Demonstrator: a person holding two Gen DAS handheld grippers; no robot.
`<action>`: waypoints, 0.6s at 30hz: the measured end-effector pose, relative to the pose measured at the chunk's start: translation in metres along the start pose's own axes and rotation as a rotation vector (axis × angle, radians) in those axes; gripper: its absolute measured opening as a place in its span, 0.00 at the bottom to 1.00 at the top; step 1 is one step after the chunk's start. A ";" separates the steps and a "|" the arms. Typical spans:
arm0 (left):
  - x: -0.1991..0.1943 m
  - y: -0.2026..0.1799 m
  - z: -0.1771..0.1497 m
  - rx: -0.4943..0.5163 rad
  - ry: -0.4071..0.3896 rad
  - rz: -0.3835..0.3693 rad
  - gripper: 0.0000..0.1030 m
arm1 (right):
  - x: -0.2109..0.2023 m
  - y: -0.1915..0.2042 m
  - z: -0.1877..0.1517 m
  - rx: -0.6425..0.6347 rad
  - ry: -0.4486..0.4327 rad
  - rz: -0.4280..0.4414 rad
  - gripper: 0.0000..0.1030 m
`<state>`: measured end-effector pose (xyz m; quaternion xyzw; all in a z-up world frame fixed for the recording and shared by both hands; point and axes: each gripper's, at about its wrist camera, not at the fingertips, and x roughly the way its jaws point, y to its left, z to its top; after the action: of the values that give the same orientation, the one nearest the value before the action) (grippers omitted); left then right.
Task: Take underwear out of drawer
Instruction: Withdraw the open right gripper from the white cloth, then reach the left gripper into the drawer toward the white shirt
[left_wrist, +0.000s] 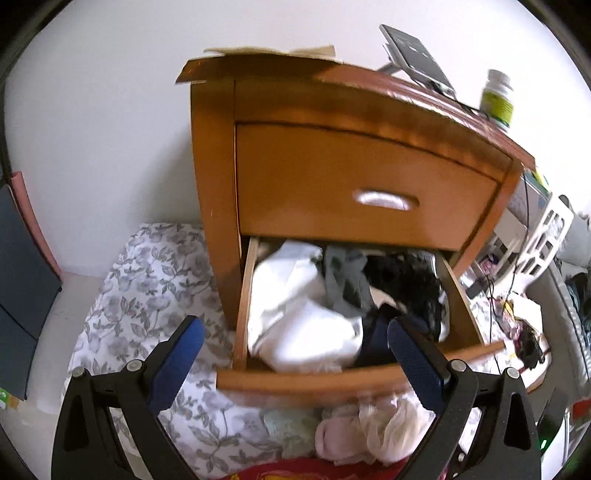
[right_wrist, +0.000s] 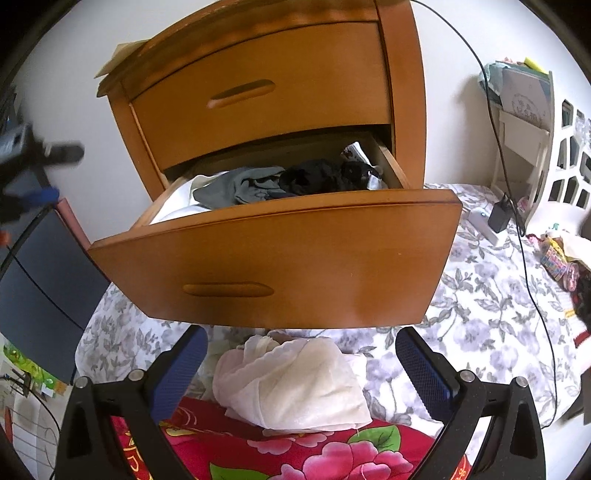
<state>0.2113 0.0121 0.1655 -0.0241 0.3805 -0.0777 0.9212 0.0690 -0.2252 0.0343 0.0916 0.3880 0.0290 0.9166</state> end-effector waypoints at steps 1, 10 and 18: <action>0.002 -0.002 0.005 0.004 0.005 0.002 0.97 | 0.000 -0.001 0.000 0.004 -0.001 0.001 1.00; 0.080 -0.017 0.029 -0.008 0.276 -0.039 0.97 | 0.009 -0.011 -0.001 0.041 0.023 0.007 1.00; 0.144 -0.031 0.016 0.013 0.477 0.014 0.97 | 0.020 -0.017 -0.004 0.052 0.054 0.011 1.00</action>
<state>0.3196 -0.0416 0.0794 0.0034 0.5869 -0.0770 0.8060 0.0797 -0.2394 0.0145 0.1168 0.4127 0.0265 0.9029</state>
